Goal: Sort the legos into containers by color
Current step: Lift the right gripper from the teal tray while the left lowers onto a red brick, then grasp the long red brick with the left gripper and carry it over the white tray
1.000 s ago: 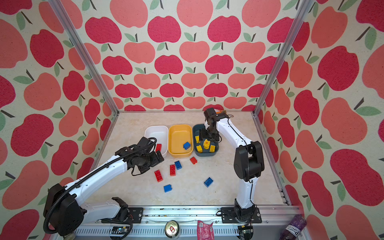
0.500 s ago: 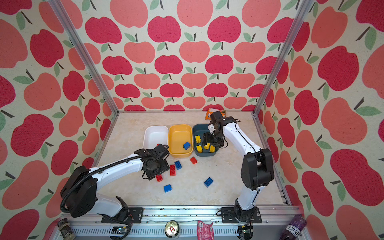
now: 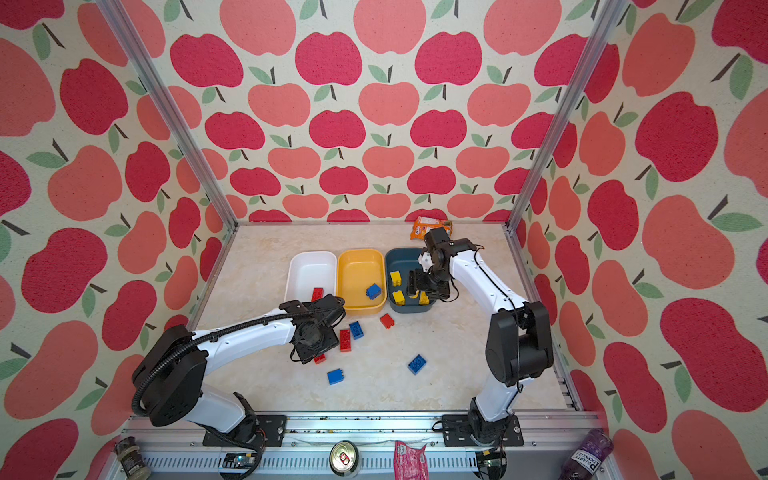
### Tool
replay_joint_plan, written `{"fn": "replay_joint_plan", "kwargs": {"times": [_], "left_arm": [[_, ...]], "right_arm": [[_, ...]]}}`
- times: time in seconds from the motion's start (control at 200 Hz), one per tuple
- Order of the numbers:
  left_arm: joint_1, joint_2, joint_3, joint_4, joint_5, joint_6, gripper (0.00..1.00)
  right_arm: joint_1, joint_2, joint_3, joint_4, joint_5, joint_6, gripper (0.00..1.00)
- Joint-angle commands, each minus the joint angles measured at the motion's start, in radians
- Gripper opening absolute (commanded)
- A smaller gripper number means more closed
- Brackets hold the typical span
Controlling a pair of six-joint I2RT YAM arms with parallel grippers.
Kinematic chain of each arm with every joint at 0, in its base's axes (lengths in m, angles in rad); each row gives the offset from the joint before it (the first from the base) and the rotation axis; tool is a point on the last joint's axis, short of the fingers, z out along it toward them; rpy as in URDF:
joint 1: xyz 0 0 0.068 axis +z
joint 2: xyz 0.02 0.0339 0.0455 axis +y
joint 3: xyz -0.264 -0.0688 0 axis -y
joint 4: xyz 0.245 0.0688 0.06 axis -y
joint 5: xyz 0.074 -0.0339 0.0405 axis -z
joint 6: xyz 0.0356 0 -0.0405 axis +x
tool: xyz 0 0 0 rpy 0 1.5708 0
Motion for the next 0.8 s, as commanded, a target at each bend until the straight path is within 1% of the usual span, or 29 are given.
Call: {"fn": "replay_joint_plan", "kwargs": {"times": [0.0, 0.22, 0.44, 0.64, 0.795], "left_arm": [[-0.005, -0.001, -0.034, -0.027, -0.028, -0.050, 0.67], [-0.004, -0.003, -0.058, -0.014, -0.028, -0.053, 0.63], [-0.003, 0.005, -0.067, 0.001, -0.026, -0.048, 0.56], [-0.001, 0.004, -0.068, -0.002, -0.029, -0.043, 0.44], [0.002, -0.004, -0.063, -0.009, -0.034, -0.037, 0.32]], "right_arm": [[-0.007, -0.040, -0.019, 0.003, -0.015, -0.011, 0.77], [-0.009, -0.048, -0.020, 0.000, -0.009, -0.012, 0.77], [-0.009, -0.047, -0.018, -0.002, -0.008, -0.008, 0.77], [-0.009, -0.048, -0.020, -0.002, -0.008, -0.006, 0.76], [-0.009, -0.051, -0.024, -0.001, -0.008, -0.003, 0.77]]}}
